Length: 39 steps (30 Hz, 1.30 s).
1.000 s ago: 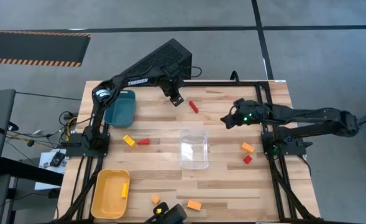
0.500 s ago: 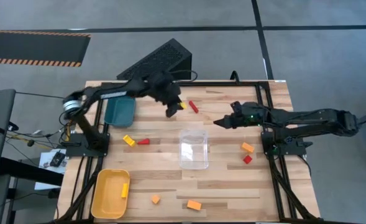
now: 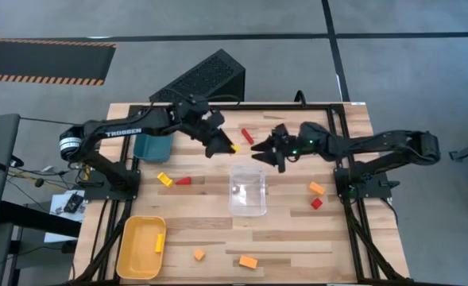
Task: Sort & place blocks by color
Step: Put the top yellow block into the yellow bin
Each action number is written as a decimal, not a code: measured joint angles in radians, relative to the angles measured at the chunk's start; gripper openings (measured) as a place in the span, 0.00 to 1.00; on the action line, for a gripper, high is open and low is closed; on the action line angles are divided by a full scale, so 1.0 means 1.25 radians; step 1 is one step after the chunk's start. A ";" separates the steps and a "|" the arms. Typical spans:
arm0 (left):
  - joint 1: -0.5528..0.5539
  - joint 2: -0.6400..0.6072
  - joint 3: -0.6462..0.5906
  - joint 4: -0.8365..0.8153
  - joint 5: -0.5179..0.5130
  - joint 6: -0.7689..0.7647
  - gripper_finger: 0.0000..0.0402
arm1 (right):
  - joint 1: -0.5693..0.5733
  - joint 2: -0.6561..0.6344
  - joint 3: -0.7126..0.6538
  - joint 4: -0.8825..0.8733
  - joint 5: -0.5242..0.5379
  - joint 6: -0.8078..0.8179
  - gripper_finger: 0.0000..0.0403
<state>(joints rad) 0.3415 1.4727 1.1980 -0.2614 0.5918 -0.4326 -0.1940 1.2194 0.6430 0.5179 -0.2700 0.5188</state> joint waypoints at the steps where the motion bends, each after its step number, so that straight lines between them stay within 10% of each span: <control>1: -0.004 0.000 0.000 0.000 0.028 -0.045 0.31 | 0.013 0.011 0.024 -0.019 0.002 -0.075 0.59; 9: -0.017 0.000 0.000 0.144 0.159 -0.302 0.32 | 0.069 0.064 0.145 -0.141 0.029 -0.516 0.58; 20: -0.033 0.000 0.000 0.171 0.212 -0.356 0.32 | 0.072 0.054 0.189 -0.139 0.050 -0.592 0.58; 39: -0.061 0.001 0.000 0.265 0.075 -0.458 0.32 | 0.112 0.056 0.194 -0.089 0.050 -0.653 0.46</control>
<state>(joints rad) 0.2654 1.4734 1.1984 0.0696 0.6858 -1.0053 -0.0540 1.2892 0.8856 0.4070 -0.2070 -0.2976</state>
